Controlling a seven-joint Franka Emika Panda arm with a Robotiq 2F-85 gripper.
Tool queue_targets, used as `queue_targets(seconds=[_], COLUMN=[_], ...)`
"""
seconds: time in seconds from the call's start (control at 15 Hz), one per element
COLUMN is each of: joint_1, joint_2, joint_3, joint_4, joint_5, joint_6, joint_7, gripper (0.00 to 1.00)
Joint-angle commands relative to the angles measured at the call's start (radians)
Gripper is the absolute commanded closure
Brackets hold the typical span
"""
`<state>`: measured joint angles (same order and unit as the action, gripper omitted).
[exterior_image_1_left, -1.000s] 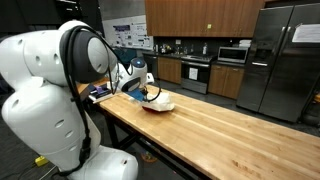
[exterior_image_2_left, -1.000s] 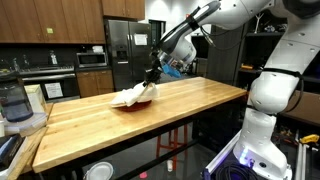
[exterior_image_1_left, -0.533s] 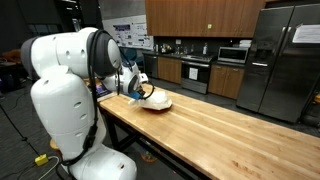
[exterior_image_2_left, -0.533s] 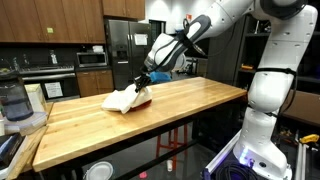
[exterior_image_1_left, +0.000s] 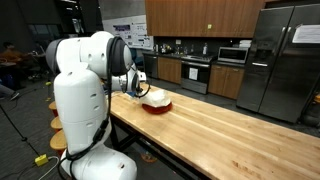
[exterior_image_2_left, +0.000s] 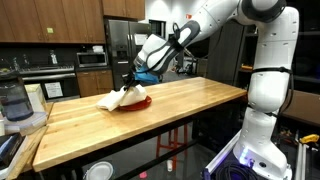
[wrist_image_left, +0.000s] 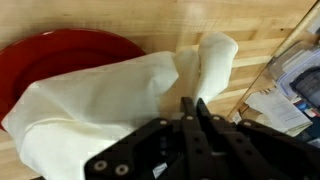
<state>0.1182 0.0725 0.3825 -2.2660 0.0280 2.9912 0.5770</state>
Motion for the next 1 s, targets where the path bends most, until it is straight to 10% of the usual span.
queue_targets(seconds=[0.0, 0.93], joint_1=[0.054, 0.85], joint_2=[0.065, 0.146], joint_3=[-0.065, -1.057], joint_4=[0.001, -0.035], joint_5=[-0.119, -0.167], joint_6=[0.143, 0.263], joint_7=[0.277, 0.795], gripper=[0.99, 0.99])
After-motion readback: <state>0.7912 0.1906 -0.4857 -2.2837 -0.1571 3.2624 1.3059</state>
